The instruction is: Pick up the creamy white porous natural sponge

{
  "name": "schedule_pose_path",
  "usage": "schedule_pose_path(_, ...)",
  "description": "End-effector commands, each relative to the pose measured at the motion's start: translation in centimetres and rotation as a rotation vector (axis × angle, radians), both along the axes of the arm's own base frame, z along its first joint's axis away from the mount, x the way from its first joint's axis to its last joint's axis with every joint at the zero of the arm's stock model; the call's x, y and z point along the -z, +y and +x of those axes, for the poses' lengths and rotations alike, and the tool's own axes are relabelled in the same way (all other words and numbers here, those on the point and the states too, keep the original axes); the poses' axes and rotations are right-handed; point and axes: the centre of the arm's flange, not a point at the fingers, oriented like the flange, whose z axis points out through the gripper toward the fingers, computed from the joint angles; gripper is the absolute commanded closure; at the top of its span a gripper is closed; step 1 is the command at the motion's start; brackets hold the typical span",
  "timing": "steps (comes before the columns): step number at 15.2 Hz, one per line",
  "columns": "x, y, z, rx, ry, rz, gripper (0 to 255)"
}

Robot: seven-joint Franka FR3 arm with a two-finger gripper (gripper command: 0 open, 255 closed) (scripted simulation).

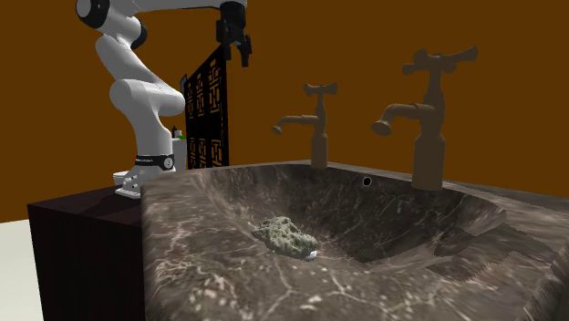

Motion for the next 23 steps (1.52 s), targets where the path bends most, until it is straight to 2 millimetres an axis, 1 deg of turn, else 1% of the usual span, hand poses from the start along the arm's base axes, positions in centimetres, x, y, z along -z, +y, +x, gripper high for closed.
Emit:
schedule_pose_path(1,0.0,0.0,0.0,0.0,0.0,0.0,0)
schedule_pose_path(12,11.0,-5.6,8.3,-0.156,0.059,-0.03,0)
schedule_pose_path(23,22.3,-10.3,16.7,-0.312,0.117,-0.061,0)
